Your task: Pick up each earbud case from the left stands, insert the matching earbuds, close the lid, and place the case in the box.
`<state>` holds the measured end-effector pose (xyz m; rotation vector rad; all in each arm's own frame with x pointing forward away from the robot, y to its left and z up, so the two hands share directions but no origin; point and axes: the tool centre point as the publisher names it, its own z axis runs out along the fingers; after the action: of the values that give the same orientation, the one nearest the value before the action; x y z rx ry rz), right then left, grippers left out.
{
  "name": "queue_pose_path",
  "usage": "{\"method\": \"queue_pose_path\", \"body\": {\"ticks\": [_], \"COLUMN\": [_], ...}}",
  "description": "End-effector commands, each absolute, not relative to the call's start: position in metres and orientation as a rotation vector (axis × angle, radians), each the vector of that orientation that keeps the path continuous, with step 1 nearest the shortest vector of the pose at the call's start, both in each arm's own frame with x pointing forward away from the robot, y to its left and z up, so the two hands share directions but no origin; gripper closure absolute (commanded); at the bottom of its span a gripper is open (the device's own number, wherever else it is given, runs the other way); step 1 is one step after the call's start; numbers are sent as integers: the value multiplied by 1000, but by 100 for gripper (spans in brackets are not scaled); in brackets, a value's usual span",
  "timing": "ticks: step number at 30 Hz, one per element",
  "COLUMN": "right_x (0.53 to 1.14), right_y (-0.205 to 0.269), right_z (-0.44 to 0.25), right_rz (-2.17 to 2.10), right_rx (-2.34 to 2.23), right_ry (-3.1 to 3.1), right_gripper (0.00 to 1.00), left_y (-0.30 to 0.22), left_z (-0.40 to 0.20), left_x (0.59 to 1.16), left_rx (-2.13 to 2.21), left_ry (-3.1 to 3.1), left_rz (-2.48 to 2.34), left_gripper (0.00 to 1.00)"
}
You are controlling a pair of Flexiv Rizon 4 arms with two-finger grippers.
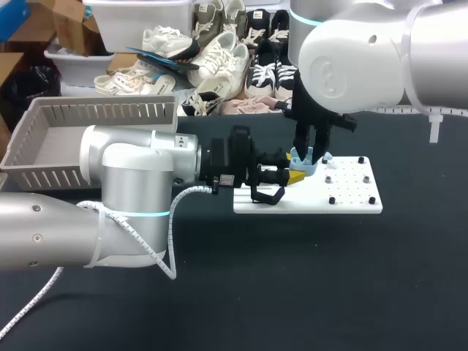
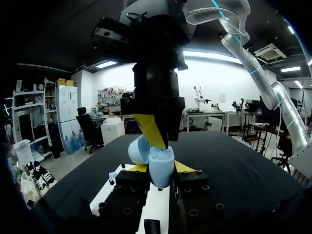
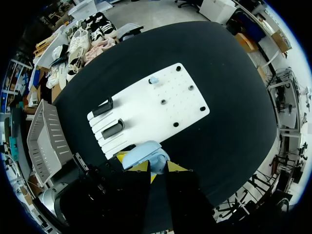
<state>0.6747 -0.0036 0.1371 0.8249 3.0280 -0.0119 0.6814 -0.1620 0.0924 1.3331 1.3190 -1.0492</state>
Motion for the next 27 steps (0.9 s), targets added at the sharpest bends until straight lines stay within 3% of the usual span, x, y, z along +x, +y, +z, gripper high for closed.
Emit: {"method": "queue_pose_path", "body": {"ticks": [1,16,18,19,27], "right_x": [674,673,673,673,668], "right_y": [-3,-3,-3,-3,-4], "right_z": [136,132,132,133,136], "right_rz": [-9,-8,-5,-3,16], "right_rx": [828,829,827,826,820], "right_ry": [3026,3034,3033,3033,3023], "right_gripper": [100,100,79,76,73], "left_y": [-162,-162,-162,-162,-162], "left_z": [91,91,91,91,91], "left_x": [682,682,682,682,682], "left_rx": [1332,1332,1332,1332,1332], "left_ry": [1315,1315,1315,1315,1315], "left_rz": [-1050,-1050,-1050,-1050,-1050], "left_gripper": [100,100,100,100,100]}}
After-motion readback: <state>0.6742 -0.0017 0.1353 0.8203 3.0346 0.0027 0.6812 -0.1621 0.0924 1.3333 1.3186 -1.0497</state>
